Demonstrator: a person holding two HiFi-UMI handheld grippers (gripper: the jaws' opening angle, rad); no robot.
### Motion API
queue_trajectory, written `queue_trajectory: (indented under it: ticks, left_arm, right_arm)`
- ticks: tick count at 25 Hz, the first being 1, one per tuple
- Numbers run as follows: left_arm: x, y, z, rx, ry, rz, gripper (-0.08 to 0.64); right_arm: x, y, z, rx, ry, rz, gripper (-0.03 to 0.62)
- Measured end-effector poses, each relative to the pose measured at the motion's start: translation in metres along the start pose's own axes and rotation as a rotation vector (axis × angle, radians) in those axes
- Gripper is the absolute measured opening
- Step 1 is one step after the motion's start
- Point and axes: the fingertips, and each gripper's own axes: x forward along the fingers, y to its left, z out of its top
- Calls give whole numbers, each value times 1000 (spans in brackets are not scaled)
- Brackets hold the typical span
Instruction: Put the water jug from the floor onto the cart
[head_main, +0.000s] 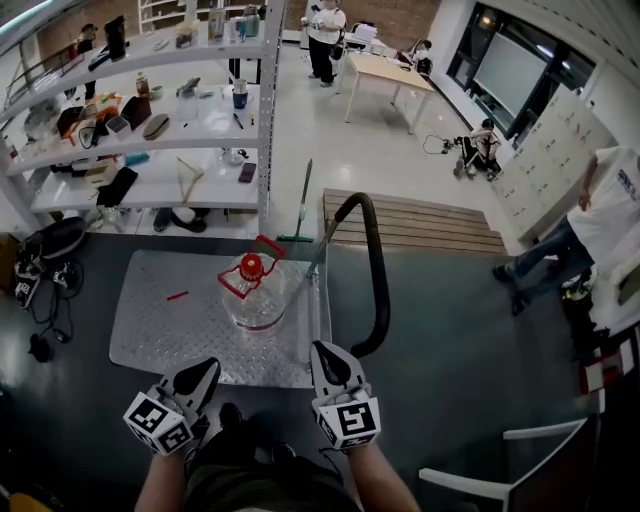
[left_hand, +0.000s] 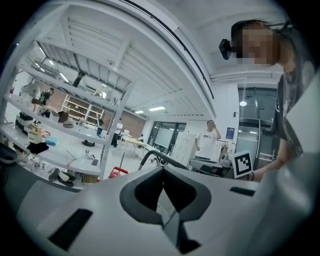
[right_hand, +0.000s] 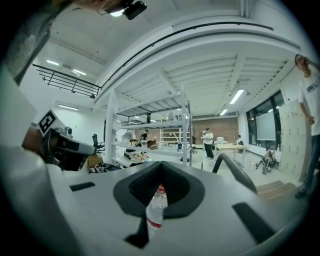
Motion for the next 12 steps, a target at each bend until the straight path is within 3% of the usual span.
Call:
queue_trajectory:
  ticks: [12]
  left_arm:
    - [-55, -47, -18, -16, -19, -9, 8]
  right_arm:
    - [-55, 34, -9, 39, 9, -9, -11]
